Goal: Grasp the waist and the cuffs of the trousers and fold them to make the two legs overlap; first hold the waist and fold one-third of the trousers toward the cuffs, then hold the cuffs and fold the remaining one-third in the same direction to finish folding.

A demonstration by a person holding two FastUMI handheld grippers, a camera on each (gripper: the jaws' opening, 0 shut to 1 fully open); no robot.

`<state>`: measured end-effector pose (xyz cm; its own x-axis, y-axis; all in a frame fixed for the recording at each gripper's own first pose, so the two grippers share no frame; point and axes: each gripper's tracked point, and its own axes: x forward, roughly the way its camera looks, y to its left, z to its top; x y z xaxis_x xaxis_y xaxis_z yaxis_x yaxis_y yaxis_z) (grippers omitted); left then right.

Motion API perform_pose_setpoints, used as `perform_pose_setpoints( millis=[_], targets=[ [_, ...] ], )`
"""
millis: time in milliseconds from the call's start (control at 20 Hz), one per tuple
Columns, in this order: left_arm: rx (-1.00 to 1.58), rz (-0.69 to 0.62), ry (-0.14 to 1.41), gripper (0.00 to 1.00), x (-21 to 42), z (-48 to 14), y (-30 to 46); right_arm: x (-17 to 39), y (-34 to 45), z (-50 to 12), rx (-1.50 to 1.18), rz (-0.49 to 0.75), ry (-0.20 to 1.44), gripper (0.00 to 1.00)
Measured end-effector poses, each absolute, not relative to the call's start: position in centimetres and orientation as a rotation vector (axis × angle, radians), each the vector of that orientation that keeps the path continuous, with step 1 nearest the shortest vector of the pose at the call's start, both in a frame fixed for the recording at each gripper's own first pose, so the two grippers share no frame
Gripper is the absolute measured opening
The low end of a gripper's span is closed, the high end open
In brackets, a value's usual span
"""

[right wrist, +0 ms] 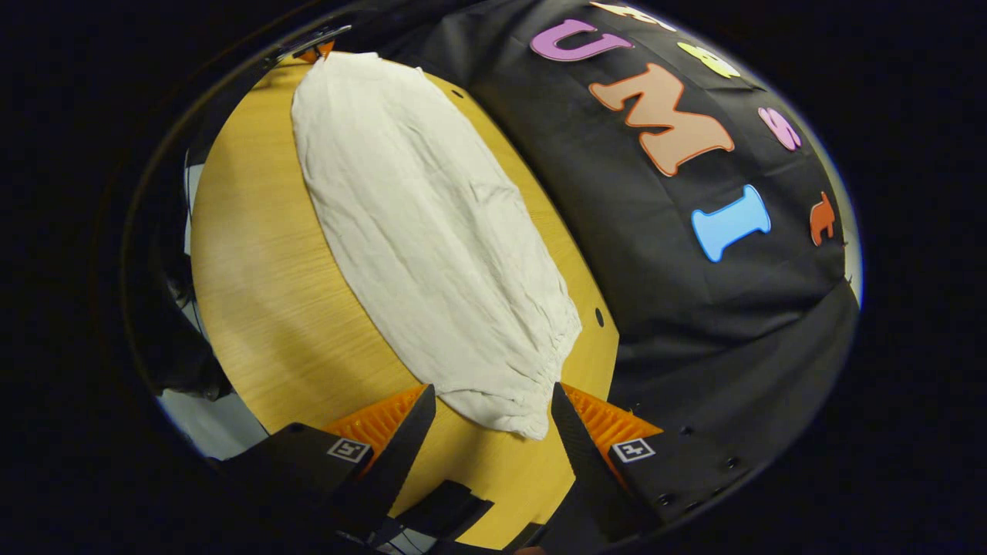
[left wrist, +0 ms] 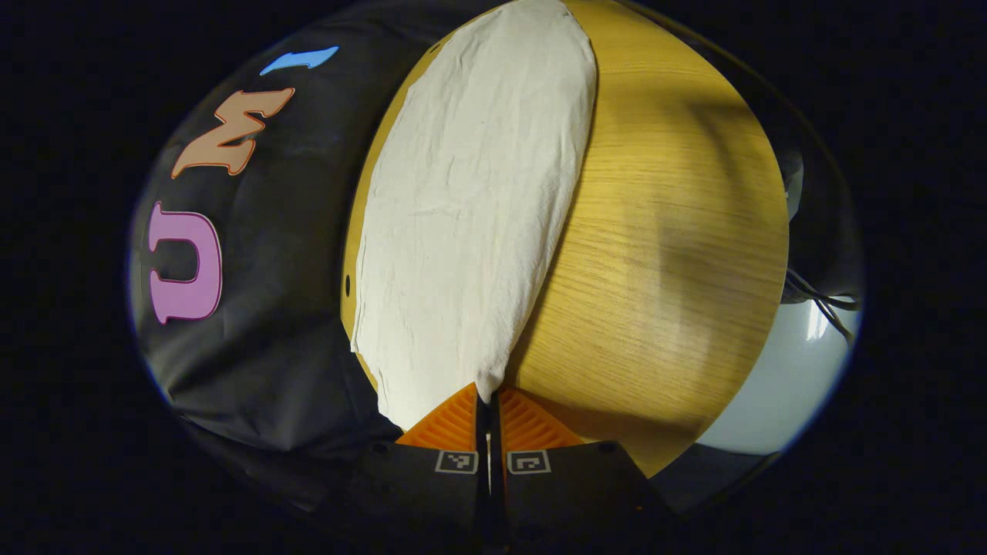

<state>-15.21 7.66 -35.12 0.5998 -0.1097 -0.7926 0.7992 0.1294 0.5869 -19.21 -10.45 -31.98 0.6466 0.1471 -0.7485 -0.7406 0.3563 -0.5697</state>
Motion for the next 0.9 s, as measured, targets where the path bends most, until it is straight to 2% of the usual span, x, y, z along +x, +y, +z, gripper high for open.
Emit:
perform_pose_setpoints(
  millis=[150,300,600,700,750,800,850,900],
  targets=[
    [1.286,-0.737,0.676,0.00,-15.1,-35.1,7.8,-20.2,-10.8,-33.9,-1.132,0.719,0.686,1.00],
    [1.291,-0.735,0.677,0.00,-15.1,-35.3,7.8,-19.6,-10.5,-34.3,-1.184,0.764,0.669,0.96],
    [1.303,-0.723,0.672,0.00,-15.0,-35.2,7.7,-17.4,-9.8,-35.6,-1.185,0.777,0.677,0.89],
    [1.302,-0.714,0.671,0.00,-14.9,-35.2,7.8,-16.8,-9.6,-36.1,-1.201,0.769,0.665,0.82],
    [1.302,-0.712,0.672,0.00,-14.8,-35.2,7.8,-16.8,-9.5,-36.3,-1.210,0.771,0.666,0.73],
    [1.303,-0.710,0.672,0.00,-14.8,-35.2,7.7,-16.7,-9.4,-36.5,-1.219,0.770,0.668,0.71],
    [1.304,-0.708,0.673,0.00,-14.7,-35.2,7.8,-16.8,-9.5,-36.8,-1.224,0.774,0.675,0.58],
    [1.305,-0.707,0.673,0.00,-14.7,-35.3,7.8,-16.9,-9.5,-37.1,-1.229,0.778,0.686,0.55]
  ],
)
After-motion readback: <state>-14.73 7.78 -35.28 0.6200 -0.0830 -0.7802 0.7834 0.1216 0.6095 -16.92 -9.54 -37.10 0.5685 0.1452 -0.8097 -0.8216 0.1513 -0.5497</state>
